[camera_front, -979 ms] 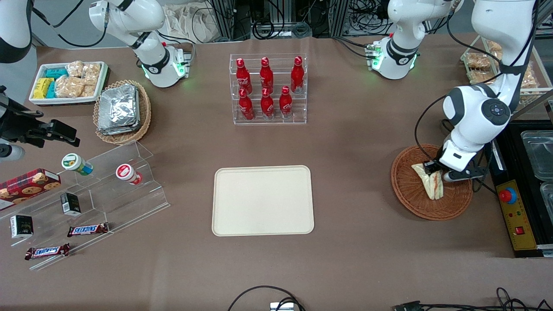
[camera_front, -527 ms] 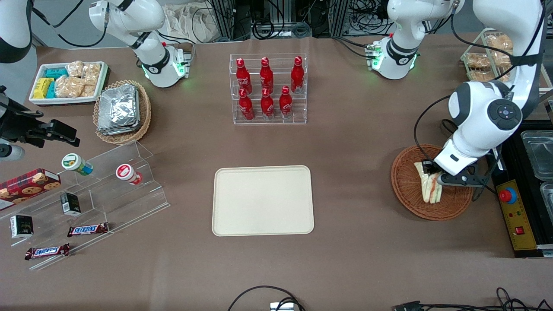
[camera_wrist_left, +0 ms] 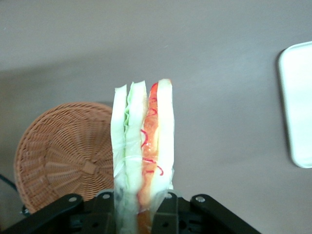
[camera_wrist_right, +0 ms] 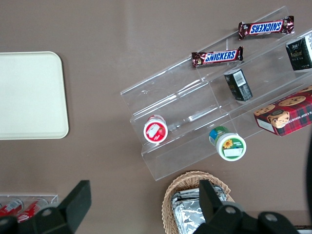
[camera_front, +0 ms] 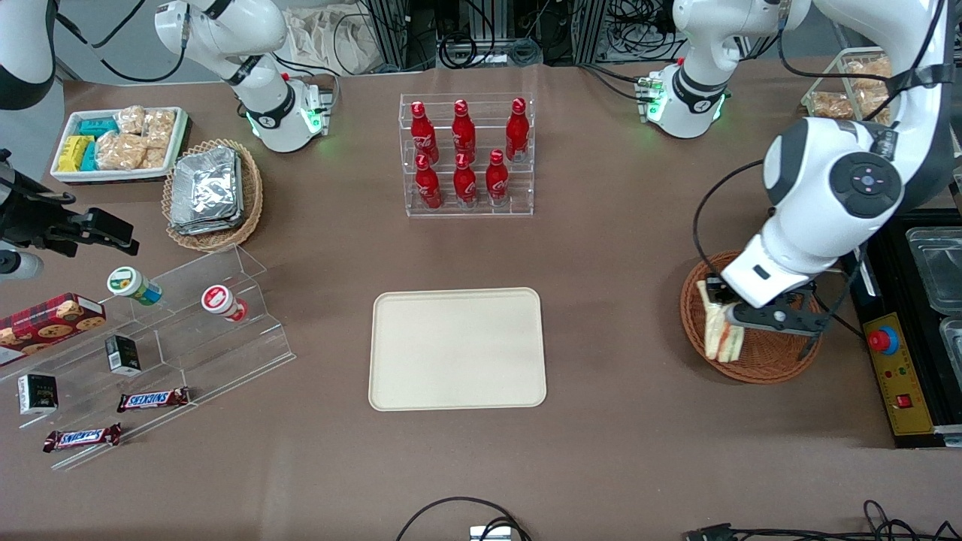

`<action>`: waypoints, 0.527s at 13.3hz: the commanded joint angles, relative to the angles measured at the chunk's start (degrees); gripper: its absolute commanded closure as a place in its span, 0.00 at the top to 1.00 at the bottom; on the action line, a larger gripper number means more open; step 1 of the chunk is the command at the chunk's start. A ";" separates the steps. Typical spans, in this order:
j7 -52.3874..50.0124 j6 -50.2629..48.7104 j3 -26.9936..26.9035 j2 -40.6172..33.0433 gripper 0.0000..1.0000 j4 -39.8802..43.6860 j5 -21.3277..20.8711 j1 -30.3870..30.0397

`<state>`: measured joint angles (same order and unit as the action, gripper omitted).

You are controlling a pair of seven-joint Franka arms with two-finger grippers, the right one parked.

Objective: Place sandwich from basket to tray
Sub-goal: 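Lift the held sandwich up out of the basket, then carry the sandwich with the left gripper over the cream tray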

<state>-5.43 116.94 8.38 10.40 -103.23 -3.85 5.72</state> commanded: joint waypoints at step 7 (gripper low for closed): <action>-16.43 -7.25 -0.65 14.19 0.17 21.39 -2.81 13.87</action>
<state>-17.86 112.04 8.40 20.01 -87.84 -4.39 16.43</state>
